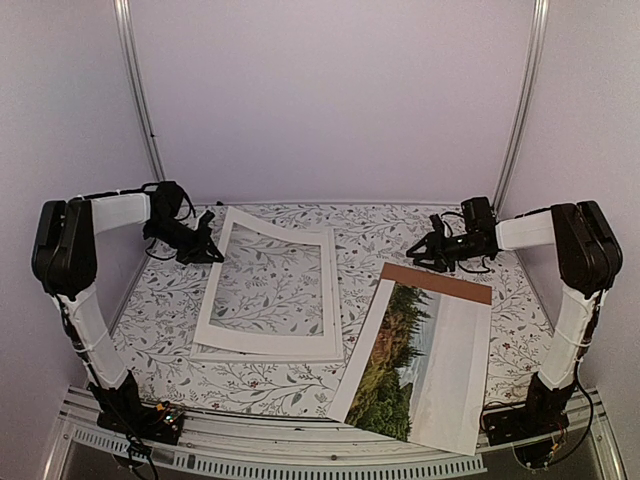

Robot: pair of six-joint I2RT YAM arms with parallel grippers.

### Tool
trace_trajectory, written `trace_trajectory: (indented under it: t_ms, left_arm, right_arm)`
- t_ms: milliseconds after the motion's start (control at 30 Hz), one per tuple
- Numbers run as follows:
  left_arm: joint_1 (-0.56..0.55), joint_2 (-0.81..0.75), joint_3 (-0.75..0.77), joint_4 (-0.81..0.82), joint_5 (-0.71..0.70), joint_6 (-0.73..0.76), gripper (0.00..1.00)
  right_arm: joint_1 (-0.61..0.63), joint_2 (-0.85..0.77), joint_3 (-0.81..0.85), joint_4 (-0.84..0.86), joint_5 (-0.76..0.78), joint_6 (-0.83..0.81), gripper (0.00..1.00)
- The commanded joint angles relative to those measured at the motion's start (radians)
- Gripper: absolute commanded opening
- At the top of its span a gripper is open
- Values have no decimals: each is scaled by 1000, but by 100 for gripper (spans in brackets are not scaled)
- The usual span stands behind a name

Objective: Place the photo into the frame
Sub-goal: Place the frame body on the glass panel.

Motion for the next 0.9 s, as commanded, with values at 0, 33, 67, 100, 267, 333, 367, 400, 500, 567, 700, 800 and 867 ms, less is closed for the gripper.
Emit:
trace_trajectory:
  t_ms: [0, 33, 67, 100, 267, 333, 367, 400, 500, 567, 700, 800, 867]
  left_arm:
    - [11, -26, 2, 28, -14, -9, 0]
    - [11, -24, 2, 28, -16, -10, 0]
    - [12, -24, 3, 28, -17, -10, 0]
    - [14, -25, 3, 28, -18, -9, 0]
    - [22, -29, 7, 26, -18, -5, 0]
    - [24, -28, 8, 25, -17, -5, 0]
    - [24, -27, 8, 25, -17, -5, 0]
    - [25, -24, 8, 25, -15, -4, 0]
    - [24, -9, 13, 26, -9, -1, 0]
    - [21, -3, 17, 25, -6, -1, 0]
    - [12, 0, 17, 30, -3, -7, 0]
    - [-4, 7, 13, 38, -2, -14, 0]
    - [-14, 13, 8, 41, -10, -19, 0]
  right_arm:
    - [10, 18, -7, 21, -3, 1, 42]
    - [10, 18, -6, 22, -2, 1, 42]
    - [10, 18, -7, 21, -3, 0, 42]
    - [10, 19, -8, 21, -2, 1, 42]
    - [10, 22, -5, 21, -1, 1, 42]
    - [9, 23, -7, 23, -2, 1, 42]
    - [10, 23, -7, 23, -1, 1, 42]
    - [10, 23, -7, 23, -2, 0, 42]
    - [9, 23, -8, 22, -1, 1, 42]
    - [9, 23, -7, 22, -3, 0, 42]
    - [9, 23, -7, 21, 0, -1, 42]
    - [10, 26, -8, 24, -1, 1, 42]
    - [10, 28, -8, 25, -2, 1, 42]
